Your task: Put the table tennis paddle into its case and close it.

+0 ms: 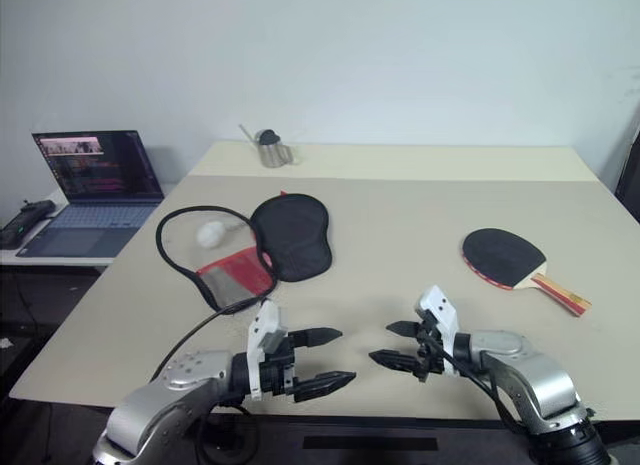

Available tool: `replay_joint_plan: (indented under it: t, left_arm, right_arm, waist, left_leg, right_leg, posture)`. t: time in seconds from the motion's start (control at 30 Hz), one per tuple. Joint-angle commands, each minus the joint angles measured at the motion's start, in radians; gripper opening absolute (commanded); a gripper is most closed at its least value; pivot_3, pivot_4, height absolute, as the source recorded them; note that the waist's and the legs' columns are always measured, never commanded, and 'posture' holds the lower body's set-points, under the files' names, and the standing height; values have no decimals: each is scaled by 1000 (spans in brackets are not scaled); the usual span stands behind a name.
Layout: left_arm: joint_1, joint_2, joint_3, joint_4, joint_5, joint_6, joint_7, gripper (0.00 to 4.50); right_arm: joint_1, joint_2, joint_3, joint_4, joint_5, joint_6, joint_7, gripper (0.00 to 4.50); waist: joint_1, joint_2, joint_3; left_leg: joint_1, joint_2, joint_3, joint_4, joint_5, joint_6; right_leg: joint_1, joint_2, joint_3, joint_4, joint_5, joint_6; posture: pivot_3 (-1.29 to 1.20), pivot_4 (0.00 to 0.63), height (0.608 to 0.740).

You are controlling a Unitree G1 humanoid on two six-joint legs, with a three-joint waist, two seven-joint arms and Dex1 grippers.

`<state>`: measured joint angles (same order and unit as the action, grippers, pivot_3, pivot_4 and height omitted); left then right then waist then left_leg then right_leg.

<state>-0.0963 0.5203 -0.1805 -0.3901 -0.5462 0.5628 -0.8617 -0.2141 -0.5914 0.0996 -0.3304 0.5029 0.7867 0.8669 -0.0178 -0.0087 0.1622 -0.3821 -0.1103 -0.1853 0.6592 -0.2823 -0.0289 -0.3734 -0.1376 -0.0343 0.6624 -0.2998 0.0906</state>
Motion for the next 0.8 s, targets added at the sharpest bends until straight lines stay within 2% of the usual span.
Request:
replay_joint_plan:
  t: [0.03,0.37,0.8]
  left_arm:
    - [-12,-18,-19,14,17,-30,-8,4500]
    - [2,-12,-4,32,31,-63,-33,4500]
    - [15,10,110,48,24,-83,-21,4500]
  right_arm:
    - [-6,-30,-22,-26,6,-2,1,3886]
    - [-69,-17,-21,-14,25,25,-27,3886]
    - [-174,42,9,17,36,54,-26,3886]
  waist:
    - [1,0,0]
    - [1,0,0]
    - [2,0,0]
  left_leg:
    - [0,0,0,0,0,0]
    - [0,1,0,0,0,0]
    - [0,1,0,0,0,0]
  right_leg:
    - [0,0,0,0,0,0]
    - [0,1,0,0,0,0]
    - [0,1,0,0,0,0]
  posture:
    - [0,150,740]
    - [0,150,740]
    - [0,150,740]
